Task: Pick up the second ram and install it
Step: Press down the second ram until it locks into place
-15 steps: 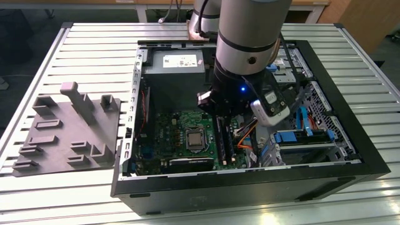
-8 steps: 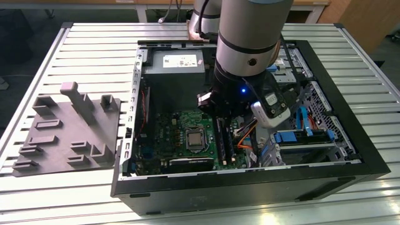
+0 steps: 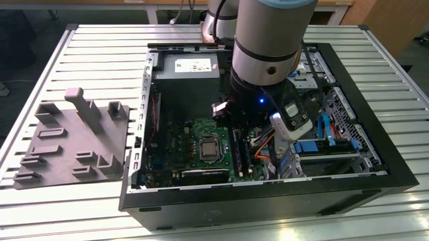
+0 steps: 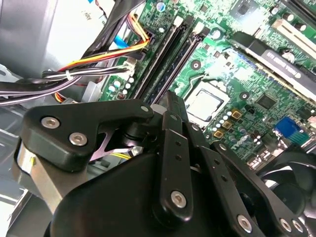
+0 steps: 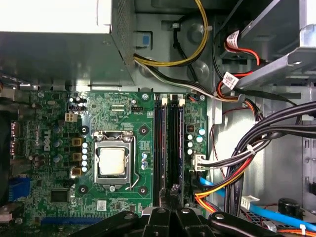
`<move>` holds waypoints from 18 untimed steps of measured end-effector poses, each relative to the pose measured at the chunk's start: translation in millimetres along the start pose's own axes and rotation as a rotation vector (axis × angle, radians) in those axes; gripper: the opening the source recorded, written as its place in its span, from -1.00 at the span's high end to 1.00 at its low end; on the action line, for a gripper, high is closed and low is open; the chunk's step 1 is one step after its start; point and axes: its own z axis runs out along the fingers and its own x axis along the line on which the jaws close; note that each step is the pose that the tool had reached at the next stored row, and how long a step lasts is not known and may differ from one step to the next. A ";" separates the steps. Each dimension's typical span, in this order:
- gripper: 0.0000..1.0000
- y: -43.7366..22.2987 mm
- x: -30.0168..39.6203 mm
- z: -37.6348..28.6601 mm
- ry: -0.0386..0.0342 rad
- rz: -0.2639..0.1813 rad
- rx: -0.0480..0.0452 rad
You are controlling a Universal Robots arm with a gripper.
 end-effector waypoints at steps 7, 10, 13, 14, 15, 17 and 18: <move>0.79 -5.3 0.0 2.8 0.0000 0.000 0.0000; 0.79 -7.7 0.1 4.5 0.0000 0.000 0.0000; 0.79 -10.3 0.1 6.4 0.0000 0.000 0.0000; 0.79 -11.1 0.1 7.1 0.0000 0.000 0.0000; 0.79 -11.8 0.1 7.7 0.0000 0.000 0.0000; 0.79 -13.3 0.1 8.9 0.0000 0.000 0.0001; 0.79 -14.1 0.2 9.6 0.0000 0.000 0.0000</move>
